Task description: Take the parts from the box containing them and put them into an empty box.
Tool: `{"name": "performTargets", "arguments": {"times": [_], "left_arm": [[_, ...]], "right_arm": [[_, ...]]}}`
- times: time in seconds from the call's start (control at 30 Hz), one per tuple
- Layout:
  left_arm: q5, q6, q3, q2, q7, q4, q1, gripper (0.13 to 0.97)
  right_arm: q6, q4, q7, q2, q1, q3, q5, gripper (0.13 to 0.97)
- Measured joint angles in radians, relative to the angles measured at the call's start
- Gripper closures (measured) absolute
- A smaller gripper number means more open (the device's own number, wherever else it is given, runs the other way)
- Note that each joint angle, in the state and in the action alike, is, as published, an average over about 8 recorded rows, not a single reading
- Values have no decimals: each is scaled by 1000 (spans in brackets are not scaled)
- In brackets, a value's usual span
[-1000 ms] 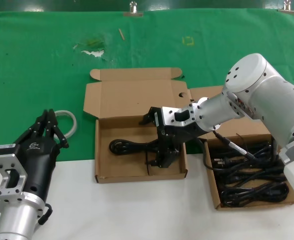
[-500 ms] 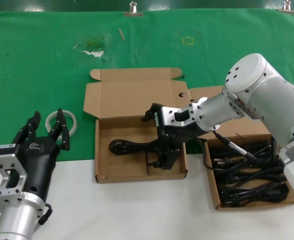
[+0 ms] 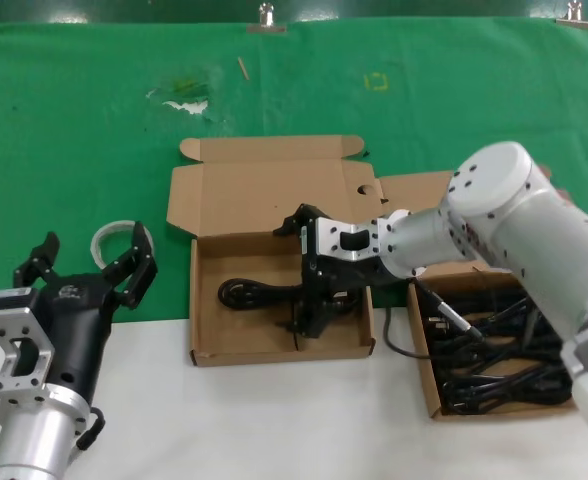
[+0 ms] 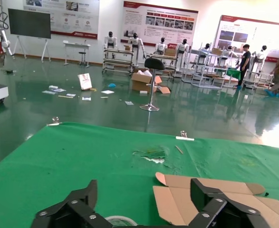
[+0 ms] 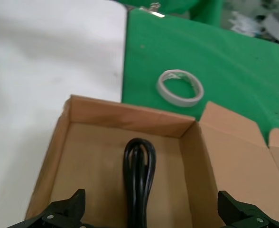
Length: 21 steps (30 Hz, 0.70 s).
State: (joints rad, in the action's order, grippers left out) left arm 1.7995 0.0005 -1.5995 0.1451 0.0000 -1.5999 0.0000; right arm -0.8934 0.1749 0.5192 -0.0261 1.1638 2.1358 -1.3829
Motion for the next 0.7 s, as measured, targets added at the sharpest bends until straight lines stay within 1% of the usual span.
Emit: {"name": "performTargets", "arguments": {"times": [0.07, 0.1, 0.37, 0.5, 0.7], "left_arm": [[0, 0, 0, 0, 0, 0, 0, 454], [0, 0, 0, 0, 0, 0, 0, 454], [0, 0, 0, 0, 0, 0, 0, 280], [0, 0, 0, 0, 0, 0, 0, 280], [0, 0, 0, 0, 0, 0, 0, 200]], "right_arm": [[24, 39, -14, -7, -31, -14, -11, 129], [36, 58, -21, -11, -47, -22, -17, 129], [139, 222, -81, -43, -182, -84, -65, 129], [192, 306, -111, -59, -250, -115, -89, 129], [270, 432, -157, -83, -352, -162, -126, 129]]}}
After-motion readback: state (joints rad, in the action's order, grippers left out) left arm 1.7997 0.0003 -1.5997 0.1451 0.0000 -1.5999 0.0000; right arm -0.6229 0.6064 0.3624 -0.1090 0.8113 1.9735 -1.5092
